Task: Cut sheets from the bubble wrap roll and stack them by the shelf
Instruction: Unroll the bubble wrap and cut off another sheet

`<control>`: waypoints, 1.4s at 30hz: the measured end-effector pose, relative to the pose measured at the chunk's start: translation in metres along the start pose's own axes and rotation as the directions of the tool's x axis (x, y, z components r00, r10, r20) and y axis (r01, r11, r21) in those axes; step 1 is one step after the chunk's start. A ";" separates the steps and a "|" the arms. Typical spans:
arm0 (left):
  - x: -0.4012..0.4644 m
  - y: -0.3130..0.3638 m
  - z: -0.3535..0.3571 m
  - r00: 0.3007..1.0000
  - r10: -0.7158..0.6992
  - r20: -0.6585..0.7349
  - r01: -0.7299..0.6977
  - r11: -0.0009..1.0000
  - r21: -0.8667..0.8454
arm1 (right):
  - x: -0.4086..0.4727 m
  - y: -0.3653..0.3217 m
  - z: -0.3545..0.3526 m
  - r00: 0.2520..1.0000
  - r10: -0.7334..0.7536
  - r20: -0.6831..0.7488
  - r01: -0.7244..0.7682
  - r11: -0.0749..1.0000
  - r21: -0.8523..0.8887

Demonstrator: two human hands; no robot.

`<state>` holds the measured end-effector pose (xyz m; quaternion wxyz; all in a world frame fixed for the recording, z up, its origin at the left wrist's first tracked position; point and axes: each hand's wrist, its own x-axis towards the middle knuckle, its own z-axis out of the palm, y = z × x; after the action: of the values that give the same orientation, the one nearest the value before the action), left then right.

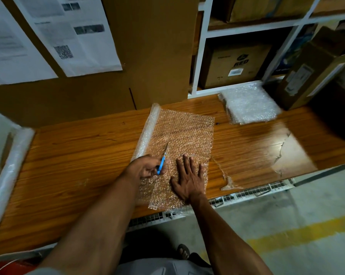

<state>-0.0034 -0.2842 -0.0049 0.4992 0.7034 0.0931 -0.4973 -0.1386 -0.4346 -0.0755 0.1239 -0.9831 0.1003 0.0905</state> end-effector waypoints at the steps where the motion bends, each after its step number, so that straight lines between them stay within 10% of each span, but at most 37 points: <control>1: 0.001 0.000 -0.003 1.000 -0.016 0.025 0.016 1.000 -0.008 | 0.000 -0.002 -0.001 1.000 0.018 -0.023 -0.017 0.999 0.033; 10: 0.002 0.013 -0.022 0.976 -0.189 0.108 0.176 0.977 0.118 | 0.038 -0.014 -0.010 0.994 0.078 -0.073 -0.076 0.997 0.031; 31: 0.028 0.025 -0.022 0.996 0.016 0.089 -0.020 0.999 0.038 | 0.040 -0.018 -0.004 0.987 0.119 -0.107 -0.119 0.993 0.006; 42: 0.018 0.046 -0.023 0.971 -0.159 0.181 0.150 0.987 0.063 | 0.056 -0.011 -0.028 0.959 0.128 -0.251 -0.118 0.991 0.058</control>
<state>0.0486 -0.2946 0.0087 0.4481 0.6567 0.0884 -0.6000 -0.0777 -0.4412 -0.0581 0.1249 -0.9756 0.1782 -0.0309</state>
